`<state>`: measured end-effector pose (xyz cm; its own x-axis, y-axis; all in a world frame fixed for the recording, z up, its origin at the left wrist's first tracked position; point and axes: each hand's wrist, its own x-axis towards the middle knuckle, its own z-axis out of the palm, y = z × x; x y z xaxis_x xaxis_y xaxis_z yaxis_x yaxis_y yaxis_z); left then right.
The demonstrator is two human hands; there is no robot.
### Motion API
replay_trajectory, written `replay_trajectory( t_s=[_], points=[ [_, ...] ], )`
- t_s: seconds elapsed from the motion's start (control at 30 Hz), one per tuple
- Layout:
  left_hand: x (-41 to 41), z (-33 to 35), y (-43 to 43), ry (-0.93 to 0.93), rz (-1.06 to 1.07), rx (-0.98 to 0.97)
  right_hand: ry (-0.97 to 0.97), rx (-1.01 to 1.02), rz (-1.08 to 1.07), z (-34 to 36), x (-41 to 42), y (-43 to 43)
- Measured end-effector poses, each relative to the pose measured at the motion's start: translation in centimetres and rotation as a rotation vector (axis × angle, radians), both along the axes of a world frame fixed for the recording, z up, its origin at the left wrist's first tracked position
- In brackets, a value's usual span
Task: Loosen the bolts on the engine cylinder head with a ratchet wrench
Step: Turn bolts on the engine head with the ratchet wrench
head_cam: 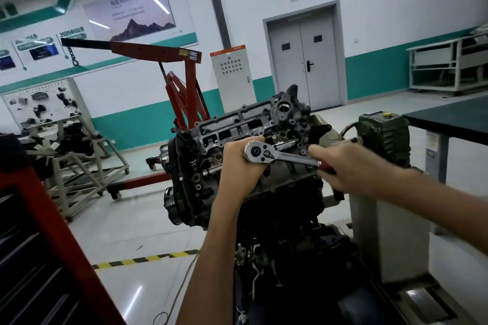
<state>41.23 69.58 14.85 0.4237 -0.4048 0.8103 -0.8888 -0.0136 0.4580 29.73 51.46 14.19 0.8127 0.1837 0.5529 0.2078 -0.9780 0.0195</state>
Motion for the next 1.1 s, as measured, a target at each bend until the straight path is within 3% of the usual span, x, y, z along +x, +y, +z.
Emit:
replay_trajectory(
  t_s=[0.1, 0.17, 0.23, 0.3, 0.4, 0.5, 0.57, 0.73, 1.1],
  points=[
    [0.1, 0.6, 0.7, 0.032, -0.054, 0.059, -0.094, -0.299, -0.026, 5.3, 0.9, -1.9],
    [0.0, -0.1, 0.9, 0.076, -0.045, -0.05, -0.093, -0.319, -0.062, 5.4, 1.3, -1.5],
    [-0.1, -1.3, 0.9, 0.103, -0.024, -0.176, -0.043, -0.125, -0.056, 2.1, 0.9, 0.0],
    [-0.1, -2.5, 0.5, 0.053, 0.022, -0.25, -0.01, 0.227, 0.013, -2.3, -0.3, 3.0],
    [-0.2, -3.3, -0.9, -0.017, 0.096, -0.31, -0.106, 0.679, 0.086, -6.3, -1.3, 8.1],
    [-0.5, -3.1, -2.2, 0.041, 0.105, -0.379, -0.124, 0.919, 0.152, -7.2, -0.8, 11.3],
    [-0.4, -2.7, -2.5, 0.098, 0.089, -0.423, -0.14, 0.948, 0.152, -6.9, -0.4, 11.8],
    [-0.1, -1.8, -2.7, -0.034, 0.175, -0.409, -0.216, 0.872, 0.143, -5.7, 0.1, 10.9],
    [-1.3, 0.6, -3.7, -0.081, 0.187, -0.428, -0.287, 0.827, 0.124, -2.6, -2.5, 9.5]
  ],
)
